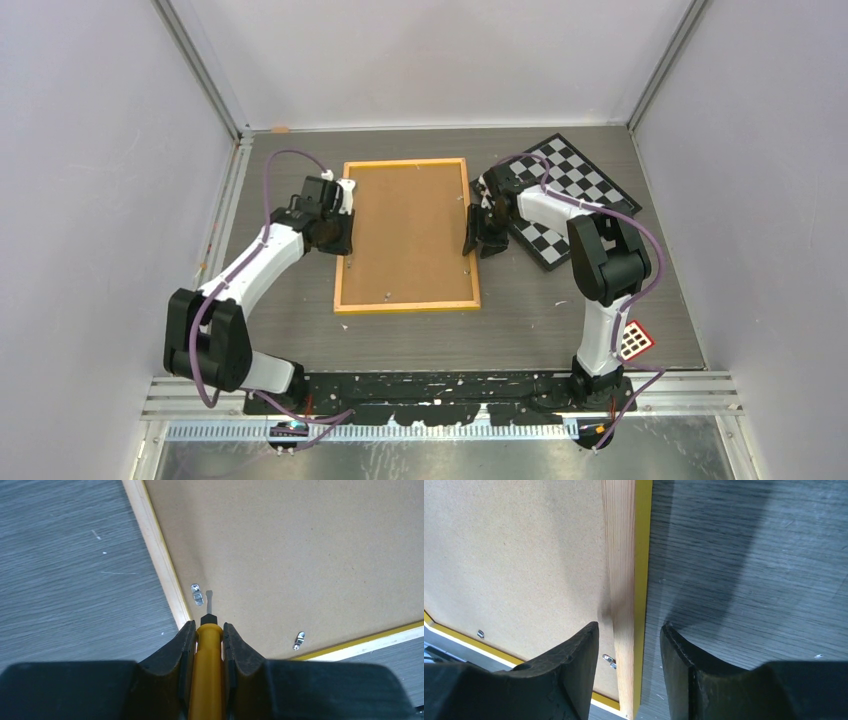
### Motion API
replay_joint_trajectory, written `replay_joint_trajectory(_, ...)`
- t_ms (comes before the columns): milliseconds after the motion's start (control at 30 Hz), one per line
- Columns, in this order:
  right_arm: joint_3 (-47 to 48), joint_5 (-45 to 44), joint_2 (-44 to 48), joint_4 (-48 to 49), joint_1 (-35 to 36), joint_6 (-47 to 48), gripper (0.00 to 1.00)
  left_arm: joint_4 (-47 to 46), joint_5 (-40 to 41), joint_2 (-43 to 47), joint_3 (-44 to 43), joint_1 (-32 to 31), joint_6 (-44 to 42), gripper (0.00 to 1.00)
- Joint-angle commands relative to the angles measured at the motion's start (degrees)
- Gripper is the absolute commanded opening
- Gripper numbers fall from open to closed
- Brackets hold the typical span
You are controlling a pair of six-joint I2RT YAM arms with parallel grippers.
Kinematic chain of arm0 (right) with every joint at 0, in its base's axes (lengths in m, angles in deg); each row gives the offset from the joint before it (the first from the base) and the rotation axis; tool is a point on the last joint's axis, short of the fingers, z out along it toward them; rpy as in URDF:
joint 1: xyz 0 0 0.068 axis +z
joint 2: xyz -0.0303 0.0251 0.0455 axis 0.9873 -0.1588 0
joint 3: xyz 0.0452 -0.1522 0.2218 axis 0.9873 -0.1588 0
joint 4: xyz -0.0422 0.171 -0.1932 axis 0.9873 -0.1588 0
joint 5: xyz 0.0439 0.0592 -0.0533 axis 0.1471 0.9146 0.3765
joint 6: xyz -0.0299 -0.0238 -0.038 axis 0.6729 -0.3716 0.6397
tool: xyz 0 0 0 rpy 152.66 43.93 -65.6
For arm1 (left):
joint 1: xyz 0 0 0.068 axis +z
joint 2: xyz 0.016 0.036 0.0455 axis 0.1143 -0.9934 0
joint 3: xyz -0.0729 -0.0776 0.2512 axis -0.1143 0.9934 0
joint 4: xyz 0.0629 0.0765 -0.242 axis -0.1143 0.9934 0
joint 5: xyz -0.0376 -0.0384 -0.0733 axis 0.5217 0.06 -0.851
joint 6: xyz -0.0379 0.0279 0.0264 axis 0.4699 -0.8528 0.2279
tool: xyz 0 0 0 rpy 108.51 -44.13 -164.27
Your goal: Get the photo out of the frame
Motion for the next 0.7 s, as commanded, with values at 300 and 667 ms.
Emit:
replay_joint_trajectory(300,1.04,-0.67,-1.22,0.25,0.22,0.04,0.53,1.02,4.15,2.79,1.29,0.76,-2.03,0.00)
replay_joint_trajectory(667,1.13,-0.58,-1.48,-0.09,0.29,-0.08,0.50,0.48,5.56,-1.17,0.31,0.76,-1.93,0.00)
